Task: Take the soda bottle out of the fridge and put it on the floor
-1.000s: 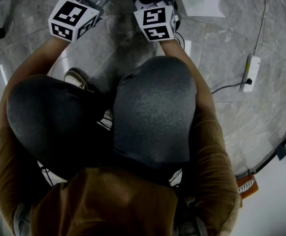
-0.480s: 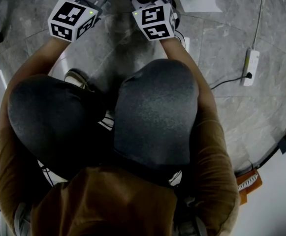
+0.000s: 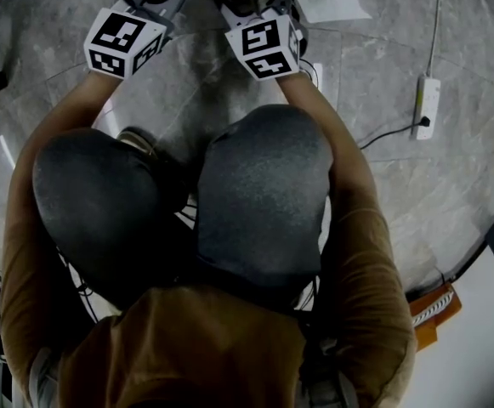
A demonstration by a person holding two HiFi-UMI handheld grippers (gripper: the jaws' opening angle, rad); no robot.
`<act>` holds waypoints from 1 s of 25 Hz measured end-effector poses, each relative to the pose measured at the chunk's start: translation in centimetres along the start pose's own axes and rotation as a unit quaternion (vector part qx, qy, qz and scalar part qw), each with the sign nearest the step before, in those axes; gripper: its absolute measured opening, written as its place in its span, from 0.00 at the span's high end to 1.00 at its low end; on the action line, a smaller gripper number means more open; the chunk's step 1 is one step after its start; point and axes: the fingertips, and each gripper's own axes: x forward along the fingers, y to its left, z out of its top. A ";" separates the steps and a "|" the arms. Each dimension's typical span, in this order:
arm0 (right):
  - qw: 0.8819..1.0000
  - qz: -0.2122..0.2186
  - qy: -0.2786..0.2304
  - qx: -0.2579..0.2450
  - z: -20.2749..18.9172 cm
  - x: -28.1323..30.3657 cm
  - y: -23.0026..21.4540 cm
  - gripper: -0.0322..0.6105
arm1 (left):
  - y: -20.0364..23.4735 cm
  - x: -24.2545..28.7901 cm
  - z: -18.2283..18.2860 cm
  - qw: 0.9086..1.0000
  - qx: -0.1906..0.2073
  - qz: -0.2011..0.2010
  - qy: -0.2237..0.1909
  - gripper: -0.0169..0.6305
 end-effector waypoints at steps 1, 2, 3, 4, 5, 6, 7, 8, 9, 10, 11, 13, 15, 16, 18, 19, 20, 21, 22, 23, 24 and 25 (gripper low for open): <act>1.000 -0.001 0.004 0.000 0.1 -0.2 -0.2 0.49 | 0.0 0.1 0.4 1.000 0.000 -0.001 -0.002 0.97; 1.000 0.000 0.007 0.000 0.3 -0.4 -0.3 0.49 | -0.2 0.1 0.9 1.000 0.001 -0.005 -0.004 0.97; 1.000 0.000 0.009 0.000 0.6 -0.6 -0.3 0.49 | -0.5 0.0 1.3 1.000 0.004 -0.010 -0.006 0.97; 1.000 0.001 0.009 0.000 0.9 -0.9 -0.3 0.49 | -0.9 0.0 1.8 1.000 0.008 -0.017 -0.007 0.97; 1.000 0.001 0.010 0.000 1.1 -1.2 -0.4 0.49 | -1.2 0.0 2.2 1.000 0.011 -0.023 -0.009 0.97; 1.000 0.001 0.011 0.001 1.3 -1.4 -0.5 0.49 | -1.5 0.0 2.5 0.999 0.012 -0.028 -0.009 0.97; 1.000 0.000 0.013 0.003 1.4 -1.7 -0.7 0.49 | -1.6 0.0 2.8 0.999 0.012 -0.031 -0.010 0.97; 1.000 -0.001 0.016 0.006 1.6 -1.9 -0.8 0.49 | -1.5 0.0 3.2 0.999 0.009 -0.031 -0.009 0.97; 1.000 -0.002 0.019 0.010 2.0 -2.2 -1.0 0.49 | -1.3 -0.1 3.7 0.999 0.005 -0.030 -0.010 0.97; 1.000 -0.003 0.022 0.015 2.4 -2.5 -1.2 0.49 | -1.2 -0.3 4.4 0.999 0.001 -0.029 -0.012 0.97; 0.999 -0.002 0.025 0.019 2.9 -3.0 -1.3 0.49 | -1.1 -0.5 5.3 0.999 -0.005 -0.031 -0.016 0.97; 0.999 0.002 0.032 0.025 4.1 -4.3 -1.5 0.49 | -1.7 -1.0 7.4 0.999 -0.022 -0.040 -0.025 0.97; 0.999 0.003 0.037 0.029 5.5 -5.7 -1.9 0.49 | -2.2 -1.3 9.6 0.998 -0.033 -0.044 -0.031 0.97; 0.999 0.002 0.036 0.032 6.3 -6.3 -2.2 0.49 | -2.4 -1.5 10.8 0.998 -0.035 -0.044 -0.033 0.97; 0.999 -0.003 0.032 0.037 7.9 -7.5 -3.1 0.49 | -3.0 -2.2 13.0 0.998 -0.019 -0.050 -0.033 0.97; 0.999 -0.006 0.028 0.036 8.8 -8.0 -3.7 0.49 | -3.5 -2.7 13.9 0.998 0.002 -0.060 -0.030 0.97; 0.999 -0.009 0.025 0.032 9.7 -8.4 -4.2 0.49 | -4.0 -3.4 14.5 0.997 0.022 -0.070 -0.024 0.97; 0.999 -0.014 0.021 0.027 10.7 -8.7 -4.8 0.49 | -4.2 -4.1 14.8 0.996 0.033 -0.079 -0.016 0.97; 0.999 -0.020 0.016 0.022 11.8 -9.0 -5.5 0.49 | -4.2 -4.8 15.0 0.996 0.037 -0.083 -0.008 0.97; 0.999 -0.029 0.013 0.020 12.9 -9.3 -6.0 0.49 | -4.1 -5.4 15.3 0.996 0.036 -0.082 -0.006 0.97; 0.999 -0.037 0.011 0.023 13.9 -9.7 -6.4 0.49 | -4.0 -6.0 15.8 0.996 0.033 -0.079 -0.008 0.97; 0.999 -0.042 0.010 0.028 14.8 -10.2 -6.4 0.49 | -3.9 -6.6 16.4 0.997 0.028 -0.075 -0.012 0.97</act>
